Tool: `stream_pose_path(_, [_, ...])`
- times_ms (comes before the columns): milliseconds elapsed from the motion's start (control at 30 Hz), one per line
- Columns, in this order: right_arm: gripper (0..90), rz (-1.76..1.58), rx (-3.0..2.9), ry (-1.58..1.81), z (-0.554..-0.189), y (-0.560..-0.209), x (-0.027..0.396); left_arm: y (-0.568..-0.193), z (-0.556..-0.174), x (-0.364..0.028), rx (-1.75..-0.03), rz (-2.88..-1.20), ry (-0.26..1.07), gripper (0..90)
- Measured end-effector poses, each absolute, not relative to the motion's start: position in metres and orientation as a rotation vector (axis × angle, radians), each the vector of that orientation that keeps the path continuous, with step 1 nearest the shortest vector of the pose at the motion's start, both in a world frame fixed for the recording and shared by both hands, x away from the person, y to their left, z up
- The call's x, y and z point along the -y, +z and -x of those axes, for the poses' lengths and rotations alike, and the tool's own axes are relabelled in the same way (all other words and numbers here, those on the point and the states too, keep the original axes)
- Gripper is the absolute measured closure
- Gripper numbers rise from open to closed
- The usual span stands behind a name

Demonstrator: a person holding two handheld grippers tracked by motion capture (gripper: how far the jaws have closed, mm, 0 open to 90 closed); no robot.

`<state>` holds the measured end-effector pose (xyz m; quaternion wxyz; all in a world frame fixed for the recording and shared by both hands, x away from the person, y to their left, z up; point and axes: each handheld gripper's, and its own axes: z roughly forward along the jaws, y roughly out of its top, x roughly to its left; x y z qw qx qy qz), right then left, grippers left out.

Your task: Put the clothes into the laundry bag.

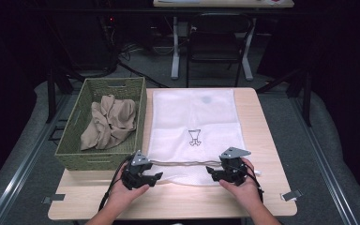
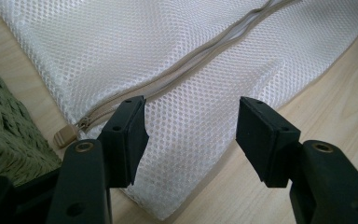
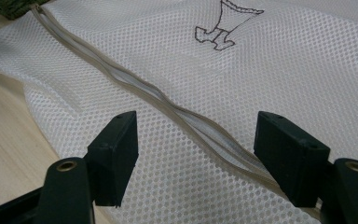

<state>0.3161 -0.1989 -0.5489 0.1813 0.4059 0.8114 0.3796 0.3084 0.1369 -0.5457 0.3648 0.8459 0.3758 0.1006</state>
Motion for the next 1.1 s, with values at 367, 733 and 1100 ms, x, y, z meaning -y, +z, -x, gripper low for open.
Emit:
stream_pose_path(367, [30.8,-1.144,-2.272,1.084,-0.315,-0.547,0.2,-0.542,-0.307,-0.138,-0.979,-2.164,0.223,43.1])
stream_pose_path(733, [31.0,-1.145,-2.263,1.086,-0.316,-0.547,0.199,-0.53,-0.298,-0.138,-0.927,-2.213,0.211,42.4])
stream_pose_path(1100, [31.1,-1.145,-2.273,1.08,-0.317,-0.548,0.198,-0.506,-0.295,-0.153,-0.936,-2.167,0.241,40.9])
